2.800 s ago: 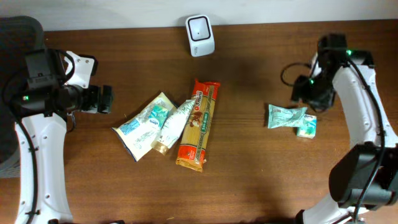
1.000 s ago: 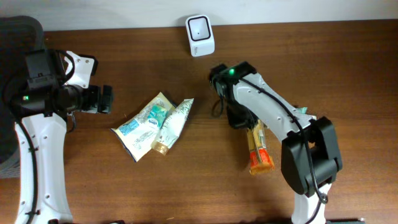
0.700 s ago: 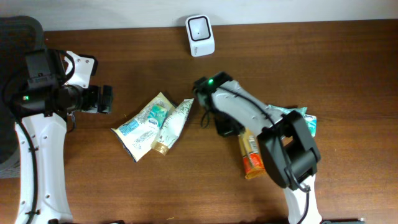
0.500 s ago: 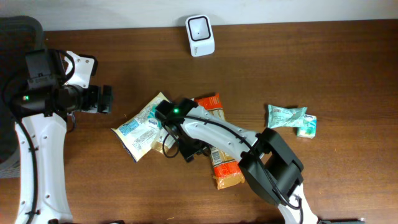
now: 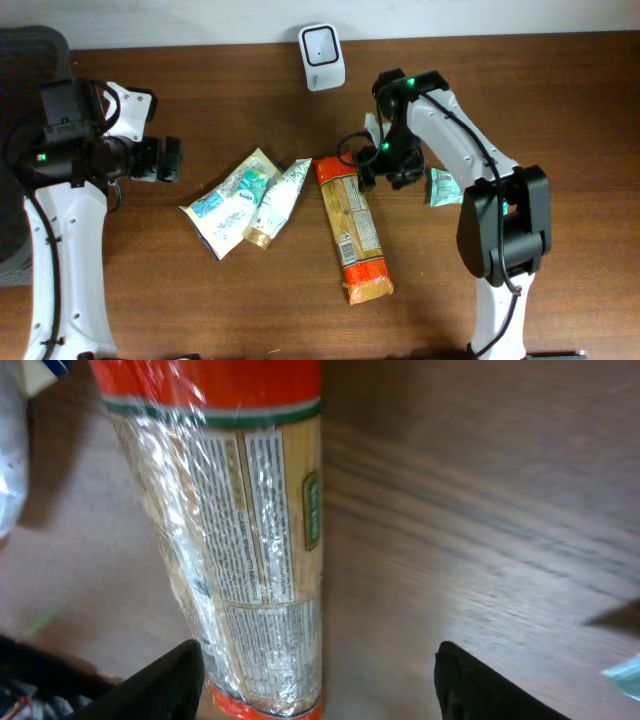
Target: Scan the item barcode
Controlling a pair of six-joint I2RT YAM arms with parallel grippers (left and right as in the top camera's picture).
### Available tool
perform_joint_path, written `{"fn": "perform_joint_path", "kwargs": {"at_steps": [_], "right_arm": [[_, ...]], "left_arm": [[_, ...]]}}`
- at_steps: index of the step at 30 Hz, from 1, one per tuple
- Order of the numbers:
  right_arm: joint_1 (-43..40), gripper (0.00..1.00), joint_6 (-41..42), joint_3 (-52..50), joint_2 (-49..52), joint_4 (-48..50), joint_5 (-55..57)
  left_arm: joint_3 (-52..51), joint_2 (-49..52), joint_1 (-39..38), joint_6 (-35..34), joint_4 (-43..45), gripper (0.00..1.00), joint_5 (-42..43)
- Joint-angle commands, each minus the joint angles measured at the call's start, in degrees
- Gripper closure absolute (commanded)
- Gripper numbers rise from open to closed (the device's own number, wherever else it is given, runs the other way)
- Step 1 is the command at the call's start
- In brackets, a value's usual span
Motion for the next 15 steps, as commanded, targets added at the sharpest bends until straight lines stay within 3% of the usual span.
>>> {"fn": "perform_joint_path", "kwargs": {"at_steps": [1,5,9,15], "right_arm": [[0.8,0.28,-1.2,-6.0,-0.7,2.2,-2.1],[0.5,0.29,-6.8,-15.0,-0.7,4.2,-5.9],[-1.8,0.34,-8.7,-12.8,-3.3,5.1,-8.4],[-8.0,0.30,-17.5,-12.2,-20.9,2.0,-18.3]], "left_arm": [[0.5,-0.3,0.1,0.9,0.0,0.01,0.6],[0.5,-0.3,0.1,0.9,0.0,0.01,0.6],[0.5,-0.3,0.1,0.9,0.0,0.01,0.6],[0.5,-0.3,0.1,0.9,0.0,0.01,0.6]]}}
